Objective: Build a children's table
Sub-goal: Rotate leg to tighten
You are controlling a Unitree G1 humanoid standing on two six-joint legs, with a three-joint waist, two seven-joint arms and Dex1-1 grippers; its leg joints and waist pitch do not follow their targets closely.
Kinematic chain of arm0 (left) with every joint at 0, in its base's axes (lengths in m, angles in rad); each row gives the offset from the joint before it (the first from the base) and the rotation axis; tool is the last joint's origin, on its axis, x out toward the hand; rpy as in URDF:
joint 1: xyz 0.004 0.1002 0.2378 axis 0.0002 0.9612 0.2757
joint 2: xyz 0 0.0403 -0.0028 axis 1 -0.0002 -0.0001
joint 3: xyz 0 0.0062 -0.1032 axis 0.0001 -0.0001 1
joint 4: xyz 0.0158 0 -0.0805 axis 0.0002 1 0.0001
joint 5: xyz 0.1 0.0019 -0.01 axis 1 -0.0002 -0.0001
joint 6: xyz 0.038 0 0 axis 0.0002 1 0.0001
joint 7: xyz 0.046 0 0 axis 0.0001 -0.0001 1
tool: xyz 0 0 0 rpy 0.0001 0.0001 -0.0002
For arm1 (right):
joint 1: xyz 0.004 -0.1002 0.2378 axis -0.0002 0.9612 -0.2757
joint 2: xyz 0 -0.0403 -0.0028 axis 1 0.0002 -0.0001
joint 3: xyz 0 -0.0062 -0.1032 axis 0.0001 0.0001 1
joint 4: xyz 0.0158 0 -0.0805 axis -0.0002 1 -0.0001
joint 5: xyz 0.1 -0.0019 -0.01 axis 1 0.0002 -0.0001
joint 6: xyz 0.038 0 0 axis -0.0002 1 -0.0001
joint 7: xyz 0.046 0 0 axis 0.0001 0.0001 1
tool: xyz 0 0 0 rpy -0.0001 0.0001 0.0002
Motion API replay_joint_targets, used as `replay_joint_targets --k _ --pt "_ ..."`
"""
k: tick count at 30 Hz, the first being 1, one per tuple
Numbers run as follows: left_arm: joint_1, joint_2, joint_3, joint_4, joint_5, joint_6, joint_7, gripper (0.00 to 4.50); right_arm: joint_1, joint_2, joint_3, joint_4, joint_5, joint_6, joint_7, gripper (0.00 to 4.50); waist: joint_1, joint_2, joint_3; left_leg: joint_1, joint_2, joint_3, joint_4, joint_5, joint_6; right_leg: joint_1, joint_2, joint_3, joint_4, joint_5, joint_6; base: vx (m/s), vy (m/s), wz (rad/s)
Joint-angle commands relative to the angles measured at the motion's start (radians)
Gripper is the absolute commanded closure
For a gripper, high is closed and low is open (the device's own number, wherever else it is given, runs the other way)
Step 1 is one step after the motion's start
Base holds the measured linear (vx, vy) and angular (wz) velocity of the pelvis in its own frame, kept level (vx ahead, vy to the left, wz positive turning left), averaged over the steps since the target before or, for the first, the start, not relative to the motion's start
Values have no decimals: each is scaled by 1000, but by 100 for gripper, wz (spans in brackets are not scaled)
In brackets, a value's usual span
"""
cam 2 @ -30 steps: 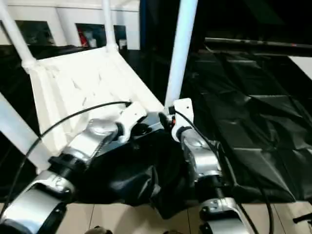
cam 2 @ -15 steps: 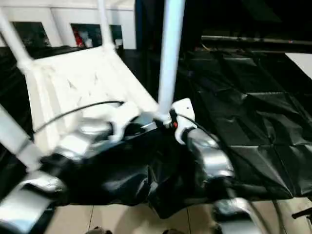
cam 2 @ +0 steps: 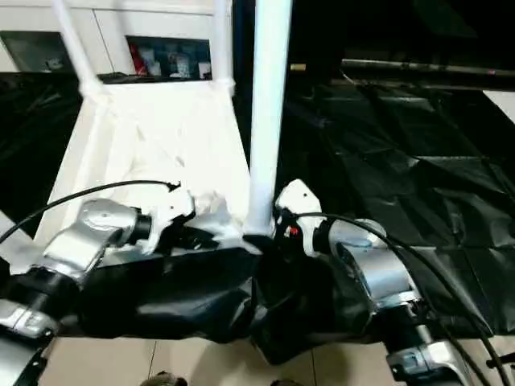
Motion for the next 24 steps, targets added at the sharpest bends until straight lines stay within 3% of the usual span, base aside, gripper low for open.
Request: replay_joint_targets --k 1,4,15,20,24 --pt "5 -16 -8 -32 -36 -5 -27 450 0 -4 5 -21 12 11 11 66 0 -6 -73 8 30 -1 -63 -121 59 62 -66 31 -55 -62 -258 0 0 0" --pt "4 -19 -9 -33 -35 -5 -20 450 -8 7 9 -6 11 10 8 66 1 -8 -77 8 30 -2 -62 -105 60 63 -66 30 -52 -54 -257 0 0 0" --pt "10 -14 -5 -38 -31 -5 -17 450 -16 12 1 10 25 13 20 165 3 -14 -80 8 28 0 -55 -75 77 64 -66 30 -45 -34 -260 0 0 0" --pt "12 -13 -4 -40 -32 -2 -18 450 -12 17 0 11 30 12 20 175 3 -14 -80 7 28 0 -54 -80 72 64 -65 29 -46 -52 -254 0 0 0" --pt "7 -35 -2 -18 -17 -5 26 450 4 70 -34 25 61 7 -28 177 3 -11 -81 7 27 0 -53 -72 75 64 -65 29 -43 -33 -260 0 0 0"
